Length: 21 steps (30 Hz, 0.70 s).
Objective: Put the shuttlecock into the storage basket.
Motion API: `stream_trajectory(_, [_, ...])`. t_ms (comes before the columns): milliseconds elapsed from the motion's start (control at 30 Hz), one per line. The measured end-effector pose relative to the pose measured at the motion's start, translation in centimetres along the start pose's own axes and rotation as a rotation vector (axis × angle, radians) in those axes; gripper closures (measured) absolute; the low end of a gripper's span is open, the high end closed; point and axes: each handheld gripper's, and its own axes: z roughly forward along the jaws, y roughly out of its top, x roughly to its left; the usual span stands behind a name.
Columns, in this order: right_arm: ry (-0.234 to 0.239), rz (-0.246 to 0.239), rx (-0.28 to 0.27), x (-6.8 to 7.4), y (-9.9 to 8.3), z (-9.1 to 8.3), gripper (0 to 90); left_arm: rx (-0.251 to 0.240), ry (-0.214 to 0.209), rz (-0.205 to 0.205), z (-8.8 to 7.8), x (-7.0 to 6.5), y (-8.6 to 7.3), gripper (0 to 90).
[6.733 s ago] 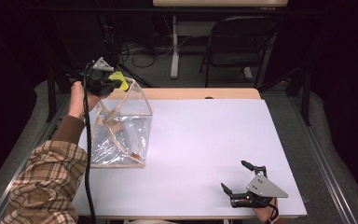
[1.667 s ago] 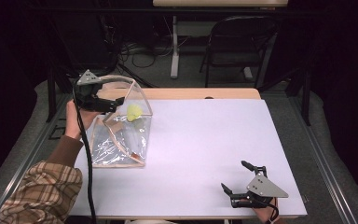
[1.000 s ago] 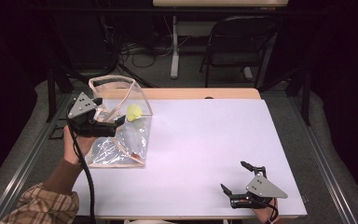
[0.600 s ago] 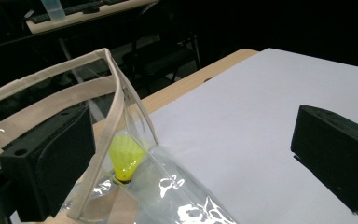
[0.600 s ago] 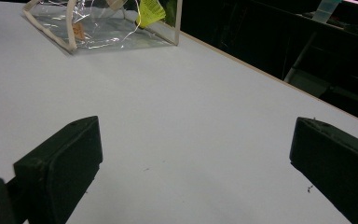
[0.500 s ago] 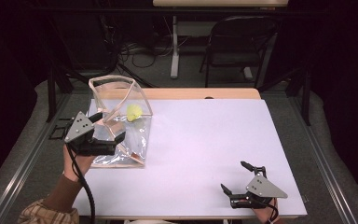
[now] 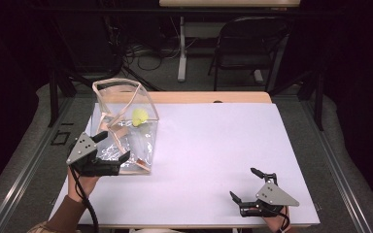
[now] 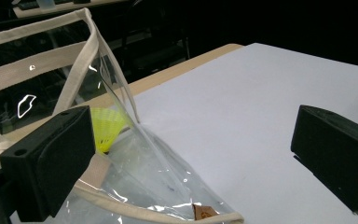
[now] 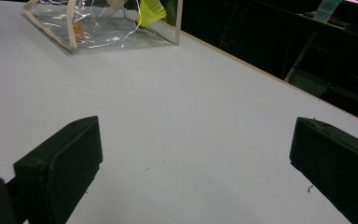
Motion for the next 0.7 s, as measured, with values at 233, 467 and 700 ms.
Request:
stream_trajectory(233, [0.000, 0.000, 0.001, 0.0, 0.0, 0.0, 1.9, 0.000, -0.003, -0.009, 0.0, -0.4, -1.8, 0.0])
stream_trajectory(467, [0.001, 0.000, 0.002, 0.0, 0.0, 0.0, 1.9, 0.029, -0.008, -0.020, 0.1, -0.8, -4.1, 0.0])
stream_trajectory(700, [0.001, 0.000, 0.002, 0.0, 0.0, 0.0, 1.9, 0.038, -0.021, -0.041, 0.2, -1.2, -5.9, 0.0])
